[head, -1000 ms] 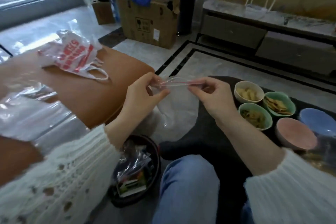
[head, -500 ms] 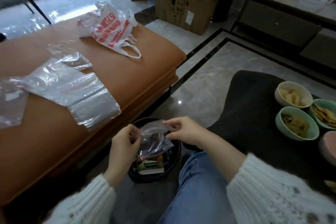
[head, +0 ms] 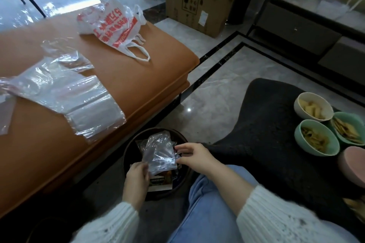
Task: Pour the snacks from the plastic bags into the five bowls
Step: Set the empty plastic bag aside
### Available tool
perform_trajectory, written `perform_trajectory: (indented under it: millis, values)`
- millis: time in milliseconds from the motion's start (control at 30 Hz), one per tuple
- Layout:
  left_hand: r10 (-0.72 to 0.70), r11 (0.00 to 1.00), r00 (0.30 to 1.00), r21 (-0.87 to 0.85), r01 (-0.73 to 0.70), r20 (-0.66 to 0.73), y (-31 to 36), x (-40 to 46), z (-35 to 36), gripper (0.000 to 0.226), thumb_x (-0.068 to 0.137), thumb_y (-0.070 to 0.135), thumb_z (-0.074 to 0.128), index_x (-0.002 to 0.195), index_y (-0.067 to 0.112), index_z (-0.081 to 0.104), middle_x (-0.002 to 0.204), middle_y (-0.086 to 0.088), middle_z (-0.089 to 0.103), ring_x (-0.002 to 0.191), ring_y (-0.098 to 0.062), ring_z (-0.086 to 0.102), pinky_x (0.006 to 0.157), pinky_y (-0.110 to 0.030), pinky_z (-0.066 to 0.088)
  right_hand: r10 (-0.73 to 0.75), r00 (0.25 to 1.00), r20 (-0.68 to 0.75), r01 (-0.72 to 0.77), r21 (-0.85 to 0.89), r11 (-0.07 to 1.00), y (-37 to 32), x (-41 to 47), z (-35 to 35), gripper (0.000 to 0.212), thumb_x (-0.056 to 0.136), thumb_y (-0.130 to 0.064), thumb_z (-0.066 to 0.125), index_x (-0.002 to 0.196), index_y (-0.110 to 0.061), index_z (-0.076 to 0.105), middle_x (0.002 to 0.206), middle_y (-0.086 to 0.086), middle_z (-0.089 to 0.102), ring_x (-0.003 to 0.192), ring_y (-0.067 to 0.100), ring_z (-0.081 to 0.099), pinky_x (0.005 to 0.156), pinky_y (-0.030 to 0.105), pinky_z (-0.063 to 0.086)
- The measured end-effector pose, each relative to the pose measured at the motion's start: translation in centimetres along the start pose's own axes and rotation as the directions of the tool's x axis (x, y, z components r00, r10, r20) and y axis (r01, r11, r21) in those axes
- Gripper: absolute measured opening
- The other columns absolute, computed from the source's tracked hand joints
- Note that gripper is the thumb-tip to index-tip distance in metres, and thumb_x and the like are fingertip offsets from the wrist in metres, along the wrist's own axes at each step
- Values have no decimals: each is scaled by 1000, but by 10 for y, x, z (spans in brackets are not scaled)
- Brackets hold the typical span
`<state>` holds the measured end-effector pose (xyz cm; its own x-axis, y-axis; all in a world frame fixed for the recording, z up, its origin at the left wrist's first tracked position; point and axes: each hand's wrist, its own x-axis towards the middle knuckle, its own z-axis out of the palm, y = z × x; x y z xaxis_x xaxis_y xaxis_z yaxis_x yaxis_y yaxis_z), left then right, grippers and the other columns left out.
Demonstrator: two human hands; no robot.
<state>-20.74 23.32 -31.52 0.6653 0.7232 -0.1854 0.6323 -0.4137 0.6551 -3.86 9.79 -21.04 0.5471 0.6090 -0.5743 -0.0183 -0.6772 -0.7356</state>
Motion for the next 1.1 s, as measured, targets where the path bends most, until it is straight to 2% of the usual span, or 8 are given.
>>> perform_trajectory:
  millis: [100, 300, 467, 633, 767, 867, 1000, 1100]
  values:
    - [54, 996, 999, 69, -54, 10, 5, -1, -10, 34, 85, 4, 65, 119, 7, 68, 135, -7, 58, 121, -27, 58, 94, -36, 50, -33, 999, -15, 34, 79, 996, 1, -1, 1, 47, 84, -17, 77, 128, -28, 66, 129, -2, 66, 118, 13, 63, 103, 38, 53]
    - [67, 963, 998, 262, -59, -20, 19, 2, -12, 37, 86, 14, 64, 122, 21, 69, 140, 1, 58, 134, -25, 47, 100, -44, 48, -102, 995, -9, 102, 149, 984, -1, -3, 1, 64, 86, -8, 72, 142, -33, 51, 127, -7, 58, 106, 14, 70, 97, 39, 57]
    - [71, 965, 997, 254, -64, -19, 38, -2, -11, 41, 86, 18, 65, 126, 25, 65, 146, 2, 51, 142, -24, 36, 108, -45, 40, -124, 988, -90, 139, 185, 973, 1, -13, -2, 30, 83, -12, 79, 110, -20, 72, 100, 4, 76, 94, 20, 74, 94, 42, 58]
    - [297, 953, 953, -51, -300, -59, 82, -1, -14, 31, 86, 5, 65, 114, 20, 70, 141, -1, 53, 139, -21, 36, 113, -40, 33, -178, 974, -139, 221, 416, 882, -9, -37, -21, 18, 88, -7, 74, 106, -1, 73, 91, 14, 76, 85, 22, 75, 81, 29, 61]
    - [465, 848, 880, -237, -474, -96, 155, -11, -17, 28, 87, 0, 64, 105, 21, 71, 116, 7, 63, 114, -13, 57, 100, -35, 47, -191, 960, -206, 274, 534, 800, -4, -70, -63, 18, 93, -2, 65, 110, -3, 72, 104, 17, 77, 98, 28, 75, 94, 37, 58]
    - [563, 776, 826, -344, -529, -1, 208, -24, -10, 33, 85, -3, 62, 105, 22, 68, 99, 11, 67, 90, -3, 64, 81, -27, 54, -174, 926, -335, 343, 554, 758, 12, -102, -98, 23, 97, 1, 58, 112, -8, 73, 108, 16, 77, 104, 28, 74, 94, 38, 58]
    - [678, 689, 719, -469, -552, 151, 268, -53, 11, 37, 88, 1, 61, 114, 27, 64, 96, 14, 71, 89, 5, 66, 78, -12, 51, -72, 861, -504, 429, 644, 633, 50, -155, -130, 32, 98, 8, 49, 114, -9, 71, 113, 17, 75, 101, 31, 74, 90, 34, 59]
    - [731, 653, 638, -521, -549, 243, 303, -78, 36, 40, 88, 0, 61, 117, 29, 60, 90, 16, 70, 87, 6, 66, 79, -12, 52, 29, 816, -577, 471, 693, 545, 86, -196, -145, 37, 98, 9, 48, 121, -11, 68, 117, 12, 75, 104, 31, 74, 90, 34, 60]
